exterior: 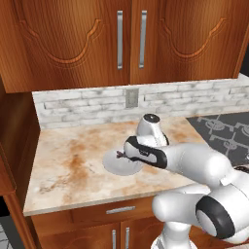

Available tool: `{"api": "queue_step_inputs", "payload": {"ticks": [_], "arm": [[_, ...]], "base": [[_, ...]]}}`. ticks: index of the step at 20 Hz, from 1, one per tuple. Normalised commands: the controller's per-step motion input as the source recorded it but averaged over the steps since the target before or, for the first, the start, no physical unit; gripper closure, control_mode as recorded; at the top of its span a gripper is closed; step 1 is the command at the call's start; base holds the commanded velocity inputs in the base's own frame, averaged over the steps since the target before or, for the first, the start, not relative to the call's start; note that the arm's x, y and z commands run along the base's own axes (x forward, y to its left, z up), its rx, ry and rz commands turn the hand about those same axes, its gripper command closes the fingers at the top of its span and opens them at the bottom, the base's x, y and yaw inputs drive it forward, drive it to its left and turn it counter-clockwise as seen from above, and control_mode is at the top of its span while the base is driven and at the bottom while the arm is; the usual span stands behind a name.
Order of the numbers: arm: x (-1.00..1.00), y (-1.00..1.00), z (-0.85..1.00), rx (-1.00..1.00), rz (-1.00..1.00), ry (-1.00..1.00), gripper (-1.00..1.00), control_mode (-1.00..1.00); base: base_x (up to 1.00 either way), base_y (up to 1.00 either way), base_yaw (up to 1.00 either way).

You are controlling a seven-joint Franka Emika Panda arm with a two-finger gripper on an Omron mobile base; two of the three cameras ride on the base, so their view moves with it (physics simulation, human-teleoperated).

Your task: Place the fish on the rack of the oven, and slide the rack back inside. Close the oven door.

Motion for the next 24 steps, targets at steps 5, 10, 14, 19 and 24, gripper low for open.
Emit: {"api": "queue_step_inputs", "payload": {"ticks": [5,10,14,19,24], "arm": [[-0.61,-0.18,0.74,0.0,0.06,-0.24,1.0,-1.0],[-0.63,-0.36,0.59,0.0,0.01,-0.18,1.0,-1.0],[-0.73,-0.51,0.34,0.0,0.0,-0.15,1.0,-1.0],[-0.63,-0.5,0.31,0.0,0.0,-0.15,1.0,-1.0],[-0.53,-0.36,0.18,0.0,0.0,-0.09,1.0,-1.0]], "base": [[0.0,0.0,0.0],[0.0,0.0,0.0],[0.0,0.0,0.0],[0.0,0.0,0.0],[0.0,0.0,0.0]]}}
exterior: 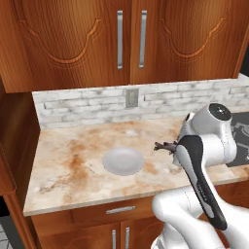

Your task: Place the fish on the rack of the oven, and slide the rack back inside. Close the oven door.

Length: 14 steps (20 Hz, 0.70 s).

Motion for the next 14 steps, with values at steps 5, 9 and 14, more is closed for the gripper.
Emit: {"api": "queue_step_inputs", "payload": {"ticks": [5,9,14], "arm": [[-0.77,-0.17,0.01,0.0,0.0,-0.02,1.0,-1.0],[-0.83,0.0,0.0,0.0,0.04,0.0,1.0,-1.0],[-0.66,0.0,-0.04,0.0,0.13,0.0,1.0,-1.0]], "base": [[0.0,0.0,0.0],[0.0,0.0,0.0],[0.0,0.0,0.0]]}}
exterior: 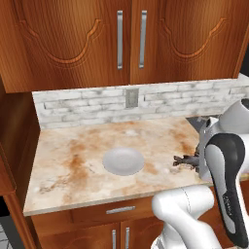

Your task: Place the fish on the rack of the oven, and slide the rack back inside. Close the oven door.

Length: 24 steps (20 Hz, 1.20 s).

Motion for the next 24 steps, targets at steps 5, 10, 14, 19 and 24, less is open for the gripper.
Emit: {"api": "queue_step_inputs", "payload": {"ticks": [5,10,14,19,24], "arm": [[-0.29,0.0,-0.01,0.0,0.09,-0.01,1.0,-1.0],[0.28,0.0,-0.01,0.0,0.0,-0.05,1.0,-1.0],[0.42,0.0,-0.09,0.0,0.0,0.0,1.0,-1.0],[0.27,0.0,-0.08,0.0,0.0,-0.01,1.0,-1.0],[0.04,0.0,-0.21,0.0,0.04,0.0,1.0,-1.0]], "base": [[0.0,0.0,0.0],[0.0,0.0,0.0],[0.0,0.0,0.0],[0.0,0.0,0.0],[0.0,0.0,0.0]]}}
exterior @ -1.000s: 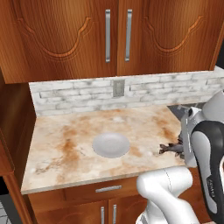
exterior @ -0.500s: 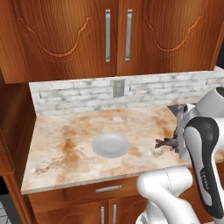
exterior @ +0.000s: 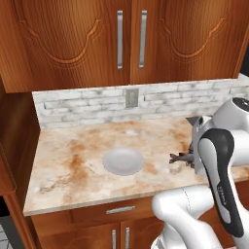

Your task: Place the fish on the rack of the oven, and slide the rack back inside. Close the oven door.

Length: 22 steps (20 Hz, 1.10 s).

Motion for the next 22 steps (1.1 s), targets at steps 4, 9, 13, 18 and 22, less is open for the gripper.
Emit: {"api": "queue_step_inputs", "payload": {"ticks": [4,9,13,18,22], "arm": [[0.0,0.0,0.0,0.0,0.0,0.0,1.0,1.0],[0.0,0.0,0.0,0.0,0.0,0.0,1.0,1.0],[0.0,0.0,0.0,0.0,0.0,0.0,1.0,1.0],[0.0,0.0,0.0,0.0,0.0,0.0,1.0,1.0],[0.0,0.0,0.0,0.0,0.0,0.0,1.0,1.0]], "base": [[-0.31,0.0,0.2],[-0.43,0.02,0.22],[-0.29,0.22,0.27],[-0.01,0.71,0.39],[0.07,0.81,0.51]]}}
